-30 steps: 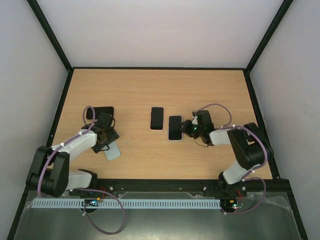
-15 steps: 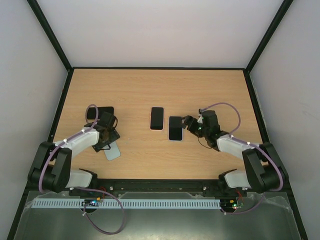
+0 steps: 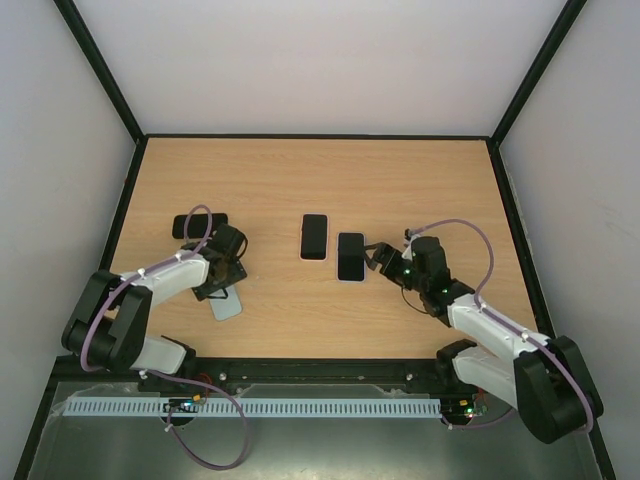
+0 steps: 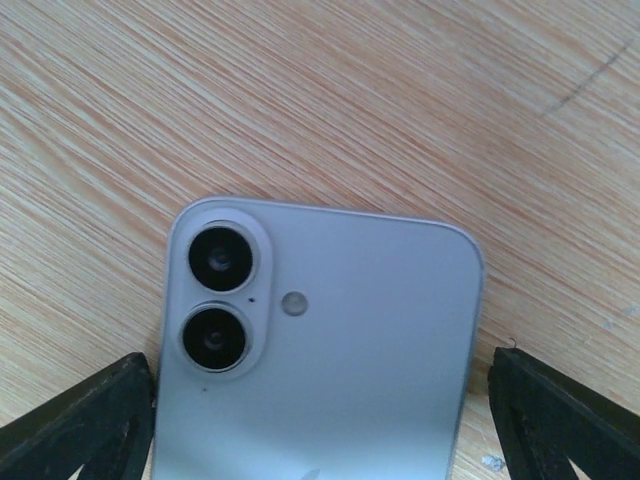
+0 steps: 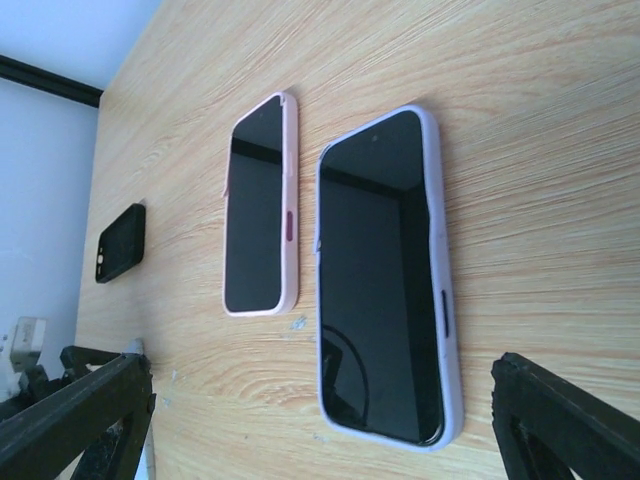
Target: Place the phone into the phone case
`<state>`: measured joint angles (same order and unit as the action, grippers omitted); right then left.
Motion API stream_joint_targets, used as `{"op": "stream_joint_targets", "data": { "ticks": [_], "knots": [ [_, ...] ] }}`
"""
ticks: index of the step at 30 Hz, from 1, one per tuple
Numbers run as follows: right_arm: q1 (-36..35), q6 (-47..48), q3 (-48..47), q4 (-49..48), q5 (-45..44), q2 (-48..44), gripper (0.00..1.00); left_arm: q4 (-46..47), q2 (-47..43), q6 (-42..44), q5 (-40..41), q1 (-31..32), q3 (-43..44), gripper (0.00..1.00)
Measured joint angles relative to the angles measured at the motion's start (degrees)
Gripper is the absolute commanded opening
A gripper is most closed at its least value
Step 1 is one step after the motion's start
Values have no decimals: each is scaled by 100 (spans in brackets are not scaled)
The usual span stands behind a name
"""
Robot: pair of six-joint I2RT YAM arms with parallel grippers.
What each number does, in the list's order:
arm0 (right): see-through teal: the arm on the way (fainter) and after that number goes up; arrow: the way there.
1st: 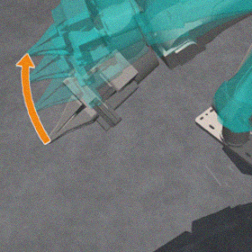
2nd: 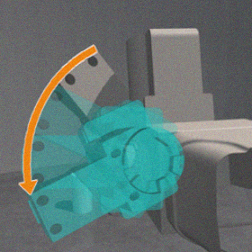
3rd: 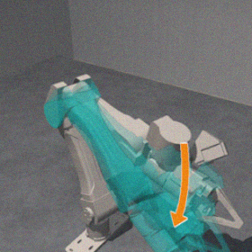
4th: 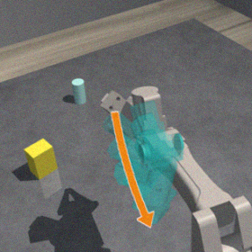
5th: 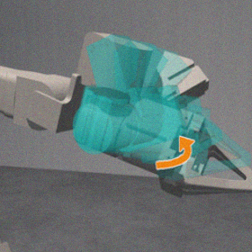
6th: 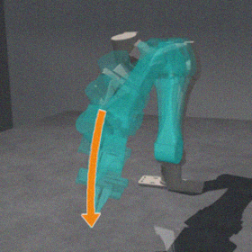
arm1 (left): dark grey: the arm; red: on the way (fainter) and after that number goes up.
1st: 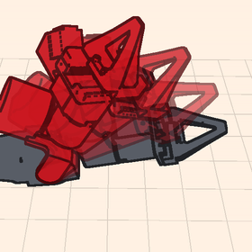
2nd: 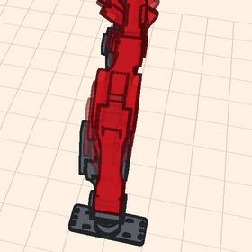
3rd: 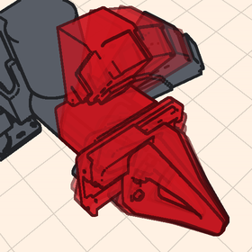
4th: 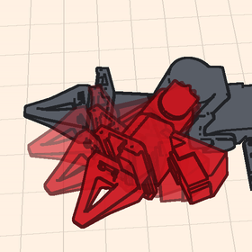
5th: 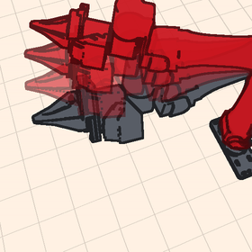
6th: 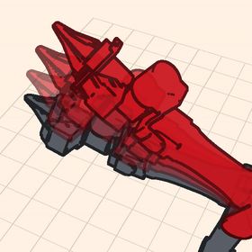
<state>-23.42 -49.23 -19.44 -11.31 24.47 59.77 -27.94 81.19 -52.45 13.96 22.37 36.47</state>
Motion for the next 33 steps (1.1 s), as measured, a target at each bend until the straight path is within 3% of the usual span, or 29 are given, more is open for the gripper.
{"op": "stream_joint_targets", "data": {
  "ticks": [9,20,25,33],
  "knots": [
    [-708,-310,7,96,-249,-238,90,254,-175,0,17,101,-166,69],
    [-1967,-737,15,-407,-498,68,82,1543,-463,-323,-1130,789,-435,66],
    [-2535,-894,9,-881,-564,675,72,2267,-466,-636,-1904,988,-599,65],
    [-3254,-1054,-404,-1598,-627,1937,51,2688,-393,-894,-2577,1110,-695,65]
  ]
}}
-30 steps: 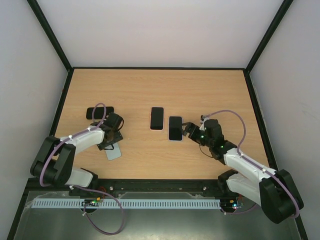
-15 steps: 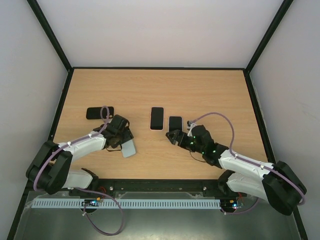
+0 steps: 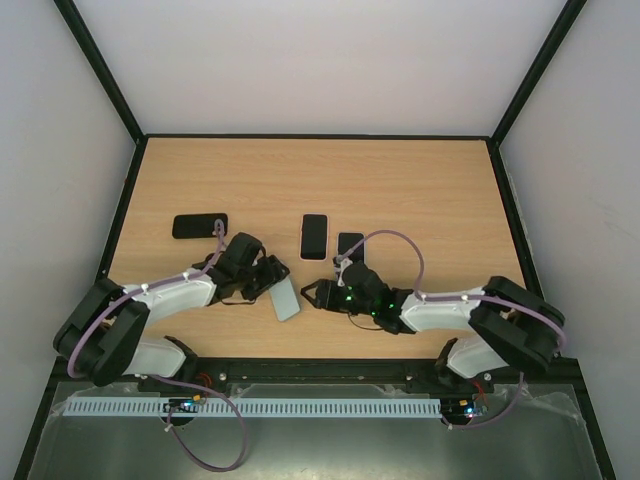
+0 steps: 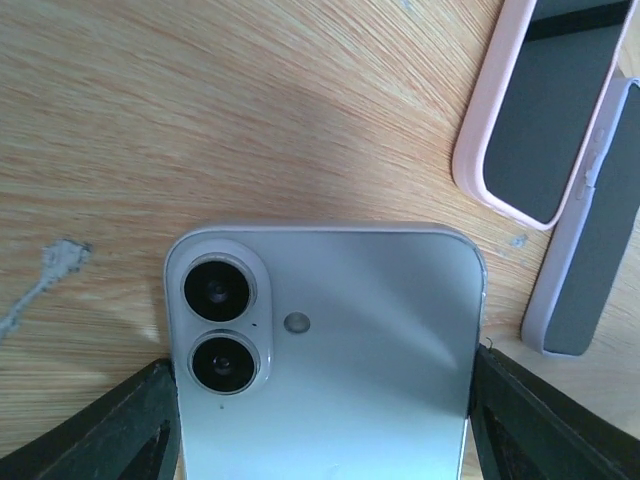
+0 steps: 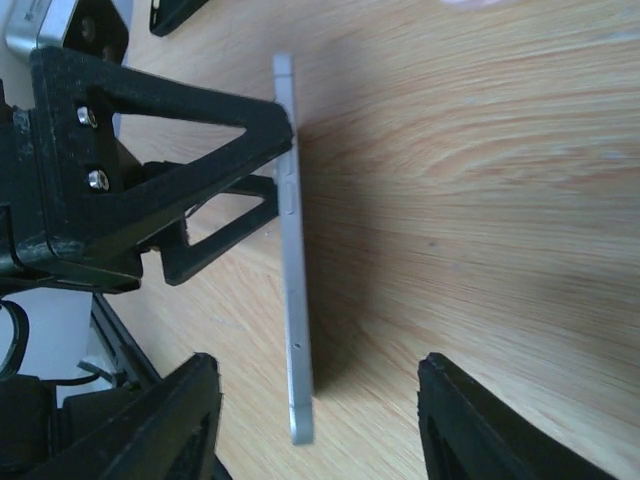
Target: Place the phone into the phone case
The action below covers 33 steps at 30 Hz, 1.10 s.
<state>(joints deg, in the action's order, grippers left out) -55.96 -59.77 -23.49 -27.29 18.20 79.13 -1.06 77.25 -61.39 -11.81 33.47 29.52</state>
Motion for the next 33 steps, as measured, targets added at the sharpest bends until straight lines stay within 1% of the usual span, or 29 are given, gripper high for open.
{"op": "stream_joint_targets", "data": {
  "ticks": [4,8,13,20,23,26,29,33],
  "knots": [
    [-151,-17,-238,-293,46,490,46,223,7,-92,-190,0,-83,65],
    [-203,-22,-407,-483,125,863,38,367,7,-160,-326,9,-142,65],
    [-214,9,-420,-643,186,1049,30,380,7,-249,-396,11,-149,65],
    [-214,109,-422,-802,310,1231,14,404,-2,-385,-450,28,-162,66],
    [-214,164,-422,-868,404,1366,7,402,-2,-444,-461,37,-162,70],
    [-214,238,-422,-933,433,1421,3,361,-7,-459,-435,37,-146,79],
    [-216,293,-422,-951,470,1427,2,129,-13,-501,-341,39,-42,84],
    [-216,343,-422,-953,483,1436,2,-505,-66,-498,149,63,382,87]
  ]
}}
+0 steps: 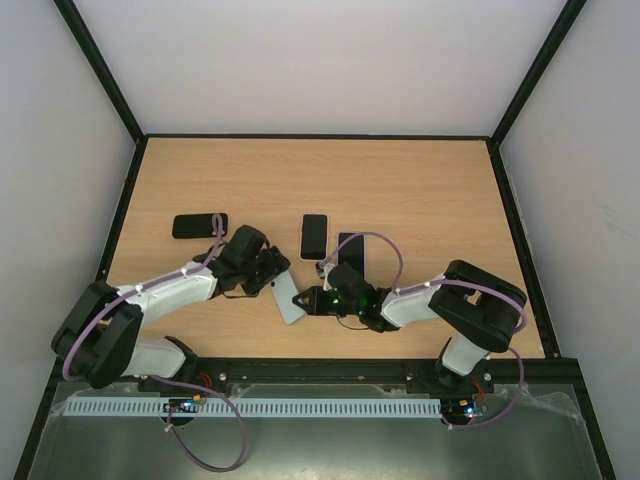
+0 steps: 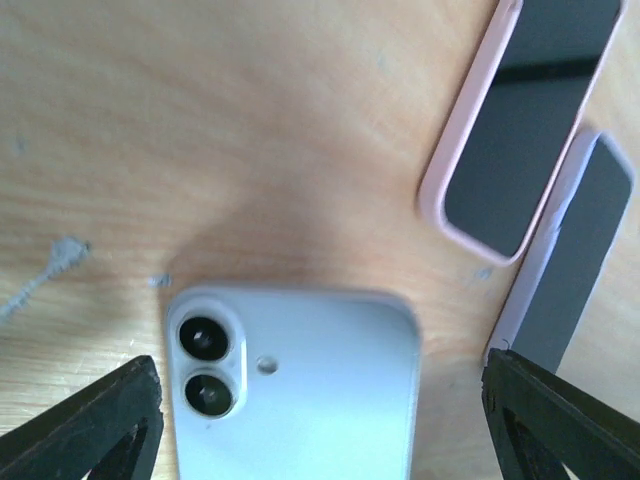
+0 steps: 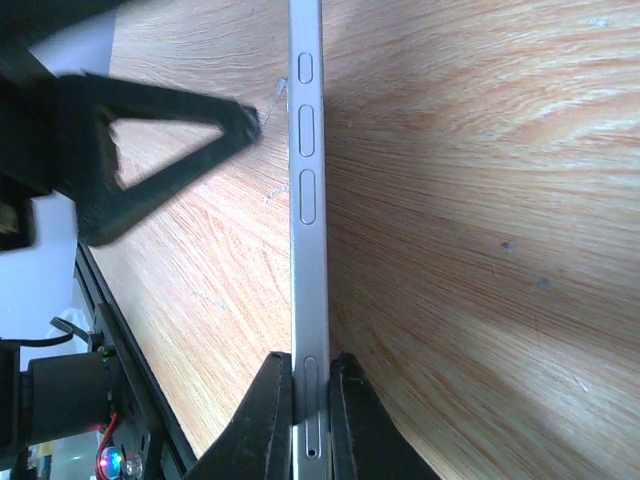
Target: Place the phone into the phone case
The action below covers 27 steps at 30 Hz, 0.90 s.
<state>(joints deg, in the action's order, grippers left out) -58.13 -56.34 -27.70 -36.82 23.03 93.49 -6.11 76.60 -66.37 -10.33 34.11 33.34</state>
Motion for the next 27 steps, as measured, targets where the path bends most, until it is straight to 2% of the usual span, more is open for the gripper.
{"op": "stream_joint_targets", "data": {
  "ticks": [5,8,10,18,23,27],
  "knots": [
    [0,101,0,7,-2,-4,2,-682,-68,13,769,-31,734,88],
    [2,170,2,52,-13,-33,2,-927,-63,31,1145,-175,1110,85],
    [2,214,2,94,-26,-68,2,-1008,-20,31,1303,-409,1244,82],
    [4,400,13,378,-129,-315,2,-1158,588,20,1703,-2063,1285,65],
    [4,562,13,636,-267,-540,2,-1130,977,308,2079,-2634,1519,64],
    [4,636,13,802,-354,-629,2,-966,1401,754,2197,-2975,1952,68]
  ]
}}
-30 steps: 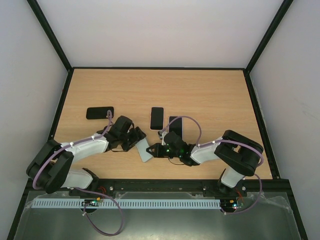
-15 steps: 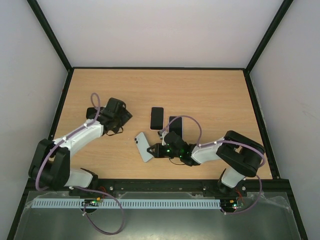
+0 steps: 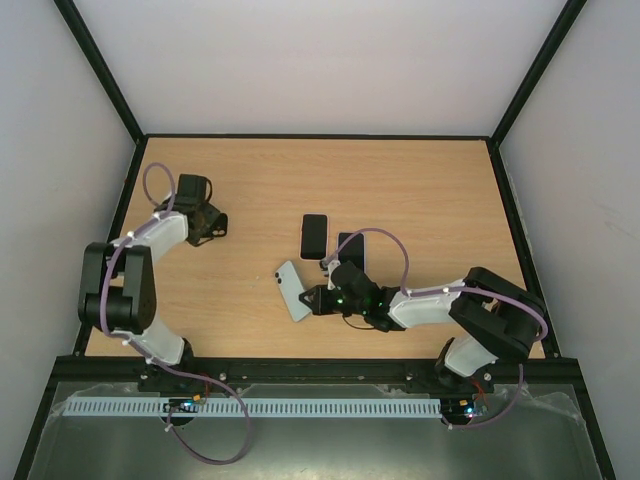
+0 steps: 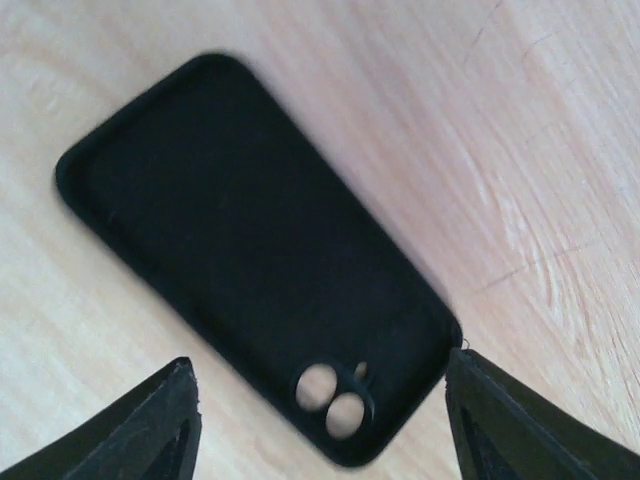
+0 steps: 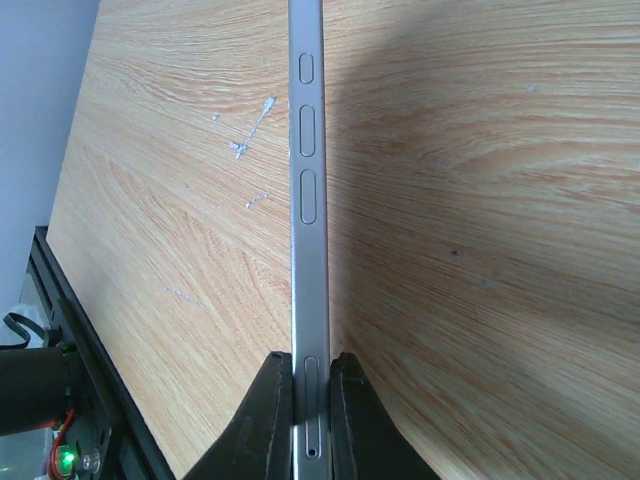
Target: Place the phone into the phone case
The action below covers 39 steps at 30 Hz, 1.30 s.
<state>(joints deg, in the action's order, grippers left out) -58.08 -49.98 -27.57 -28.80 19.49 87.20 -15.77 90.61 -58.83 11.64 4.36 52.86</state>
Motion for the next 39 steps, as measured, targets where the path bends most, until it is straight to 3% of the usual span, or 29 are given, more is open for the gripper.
{"op": "stream_joint_targets", "data": {
  "ticks": [12,20,27,39],
  "knots": [
    [7,50,0,42,-46,-15,2,474,1331,1561,-717,-669,940,79],
    [7,63,0,164,-83,-153,2,826,1593,1871,-1276,-1478,1255,82],
    [7,94,0,343,-223,-404,2,841,2249,2262,-1331,-1729,2074,82],
    [13,118,144,763,-555,-1139,2,1414,2398,2293,-1906,-1770,1679,83]
  ]
}}
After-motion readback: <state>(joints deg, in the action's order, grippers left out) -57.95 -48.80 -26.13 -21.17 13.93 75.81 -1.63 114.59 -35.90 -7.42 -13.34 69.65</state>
